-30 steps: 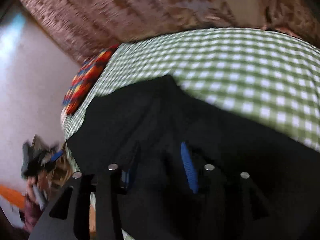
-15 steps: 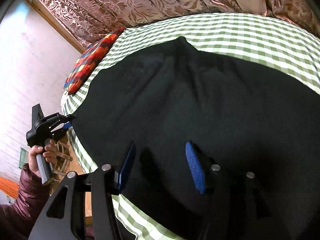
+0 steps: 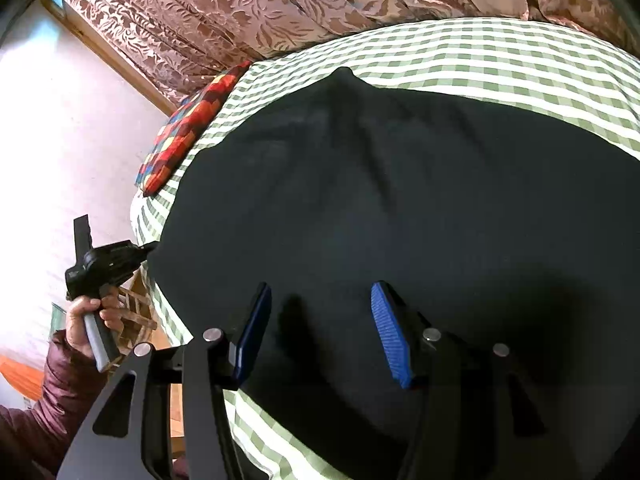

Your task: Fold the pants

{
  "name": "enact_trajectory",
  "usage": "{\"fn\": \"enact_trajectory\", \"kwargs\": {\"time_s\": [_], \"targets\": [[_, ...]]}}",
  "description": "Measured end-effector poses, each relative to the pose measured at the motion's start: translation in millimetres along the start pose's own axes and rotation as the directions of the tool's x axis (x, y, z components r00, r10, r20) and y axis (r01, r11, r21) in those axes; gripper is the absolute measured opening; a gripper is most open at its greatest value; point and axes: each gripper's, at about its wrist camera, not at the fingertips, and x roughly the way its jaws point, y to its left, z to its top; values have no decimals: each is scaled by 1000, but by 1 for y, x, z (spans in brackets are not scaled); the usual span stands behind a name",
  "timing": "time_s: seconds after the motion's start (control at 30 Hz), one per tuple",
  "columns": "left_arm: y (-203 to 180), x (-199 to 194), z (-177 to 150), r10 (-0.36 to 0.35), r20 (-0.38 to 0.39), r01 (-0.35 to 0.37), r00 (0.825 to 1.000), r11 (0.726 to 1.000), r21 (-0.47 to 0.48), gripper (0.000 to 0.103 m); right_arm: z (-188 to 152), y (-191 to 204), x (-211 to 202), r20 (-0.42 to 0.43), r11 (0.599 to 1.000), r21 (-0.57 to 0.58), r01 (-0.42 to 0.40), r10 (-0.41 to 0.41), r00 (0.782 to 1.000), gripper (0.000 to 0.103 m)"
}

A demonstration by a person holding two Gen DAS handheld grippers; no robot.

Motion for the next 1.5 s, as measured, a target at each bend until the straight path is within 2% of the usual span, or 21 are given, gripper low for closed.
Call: {"fn": "enact_trajectory", "kwargs": {"time_s": [0.1, 0.17, 0.2, 0.3, 0.37, 0.47, 0.53, 0.57, 0.63, 0.67, 0.77, 0.8, 0.87, 0.93, 1.03, 1.1, 1.17, 1.23, 1.37, 1.43, 1.5], "targets": [[0, -10, 2, 10, 20, -10, 1000, 1000, 7, 8, -1, -3, -15, 22, 1000, 14, 2, -3, 1000, 52], [4, -24, 6, 52, 67, -52, 996, 999, -6, 8, -4, -8, -30, 42, 1000, 23, 12, -13, 999, 52], [6, -35, 7, 49, 106, -48, 993, 999, -7, 8, -6, -10, -35, 51, 999, 28, 17, -18, 999, 52], [-7, -59, 4, -12, 174, 3, 985, 999, 49, 8, -16, -23, -57, 79, 997, 59, 43, -48, 996, 52], [-26, -67, -5, -86, 178, 65, 980, 991, 120, 8, -24, -32, -70, 96, 994, 84, 66, -74, 993, 52], [-76, -66, -31, -229, 110, 193, 967, 944, 269, 8, -37, -45, -88, 112, 988, 122, 93, -107, 988, 53], [-112, -61, -52, -304, 36, 271, 952, 892, 362, 8, -44, -52, -96, 117, 984, 140, 108, -125, 985, 53], [-137, -57, -69, -352, -27, 331, 936, 847, 415, 8, -48, -56, -100, 118, 981, 149, 121, -139, 983, 53], [-167, -51, -86, -386, -93, 383, 918, 797, 467, 8, -55, -62, -107, 115, 977, 161, 143, -162, 980, 53], [-184, -48, -100, -390, -126, 397, 912, 764, 508, 8, -61, -67, -111, 110, 973, 169, 155, -175, 978, 53], [-206, -35, -131, -366, -230, 430, 901, 703, 567, 8, -78, -74, -116, 97, 972, 171, 161, -179, 979, 51], [-207, -27, -141, -327, -259, 417, 909, 694, 587, 8, -85, -76, -117, 94, 972, 163, 169, -186, 978, 46], [-203, -12, -153, -266, -271, 380, 925, 687, 620, 8, -98, -80, -120, 112, 976, 148, 159, -176, 978, 46], [-195, -14, -158, -287, -243, 375, 927, 679, 631, 8, -102, -84, -122, 131, 978, 164, 129, -152, 980, 46], [-199, -17, -158, -257, -232, 346, 938, 688, 638, 8, -101, -85, -121, 134, 979, 161, 128, -151, 979, 46], [-211, -24, -163, -258, -207, 329, 943, 664, 671, 8, -102, -85, -123, 141, 979, 164, 120, -144, 980, 46], [-224, -31, -169, -291, -216, 357, 932, 634, 686, 8, -101, -89, -129, 150, 977, 195, 86, -116, 982, 45], [-242, -36, -179, -318, -231, 383, 919, 590, 710, 8, -100, -93, -140, 169, 972, 227, 62, -102, 980, 45], [-274, -37, -203, -350, -276, 428, 895, 503, 751, 8, -111, -126, -186, 252, 932, 355, 75, -173, 952, 48], [-287, -36, -214, -359, -301, 449, 883, 463, 764, 8, -122, -148, -212, 299, 895, 440, 68, -217, 929, 47], [-298, -34, -229, -356, -333, 467, 873, 413, 782, 8, -138, -174, -244, 349, 844, 532, 70, -295, 889, 49]]}}
